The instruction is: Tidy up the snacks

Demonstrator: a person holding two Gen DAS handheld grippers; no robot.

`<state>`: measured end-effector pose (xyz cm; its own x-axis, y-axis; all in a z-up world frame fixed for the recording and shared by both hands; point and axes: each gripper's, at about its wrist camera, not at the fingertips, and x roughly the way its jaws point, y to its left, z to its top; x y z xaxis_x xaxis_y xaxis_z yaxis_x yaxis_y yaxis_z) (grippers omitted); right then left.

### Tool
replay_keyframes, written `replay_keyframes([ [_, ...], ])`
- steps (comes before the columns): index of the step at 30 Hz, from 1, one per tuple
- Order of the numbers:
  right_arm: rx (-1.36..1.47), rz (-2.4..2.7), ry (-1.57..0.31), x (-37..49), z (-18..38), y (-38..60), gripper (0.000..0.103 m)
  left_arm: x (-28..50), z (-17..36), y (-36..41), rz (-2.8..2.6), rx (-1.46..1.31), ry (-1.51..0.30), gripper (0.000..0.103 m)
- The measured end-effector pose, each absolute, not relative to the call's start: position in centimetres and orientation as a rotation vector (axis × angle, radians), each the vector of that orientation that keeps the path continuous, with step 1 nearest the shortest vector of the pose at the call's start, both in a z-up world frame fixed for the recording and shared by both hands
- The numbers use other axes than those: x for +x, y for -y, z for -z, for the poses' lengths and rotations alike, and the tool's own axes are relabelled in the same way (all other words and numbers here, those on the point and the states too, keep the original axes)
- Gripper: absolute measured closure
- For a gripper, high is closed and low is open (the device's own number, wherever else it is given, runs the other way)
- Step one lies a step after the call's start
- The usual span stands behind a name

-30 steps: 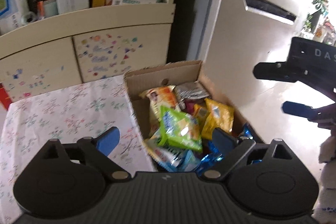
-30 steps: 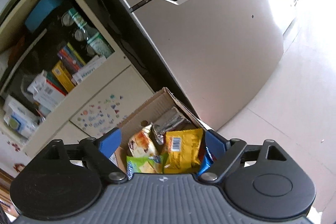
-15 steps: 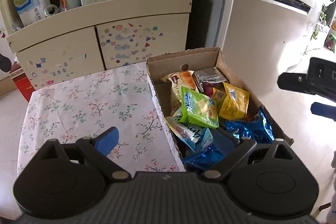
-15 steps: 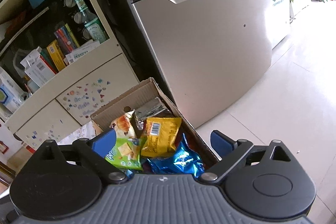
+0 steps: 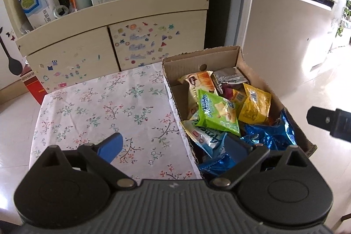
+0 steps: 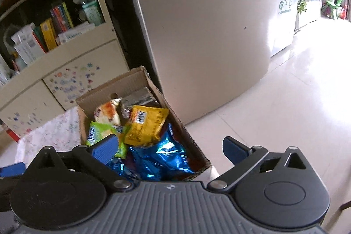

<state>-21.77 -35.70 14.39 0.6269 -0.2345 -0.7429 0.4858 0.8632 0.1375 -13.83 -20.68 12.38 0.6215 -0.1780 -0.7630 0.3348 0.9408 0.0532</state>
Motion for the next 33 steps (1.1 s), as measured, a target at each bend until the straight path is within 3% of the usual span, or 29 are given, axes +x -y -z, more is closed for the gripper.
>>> replay_keyframes([
  [33, 0.278, 0.452, -0.874, -18.7, -13.0, 34.3, 0.0, -11.5, -12.8, 22.3, 0.248, 0.274, -0.852, 0.004],
])
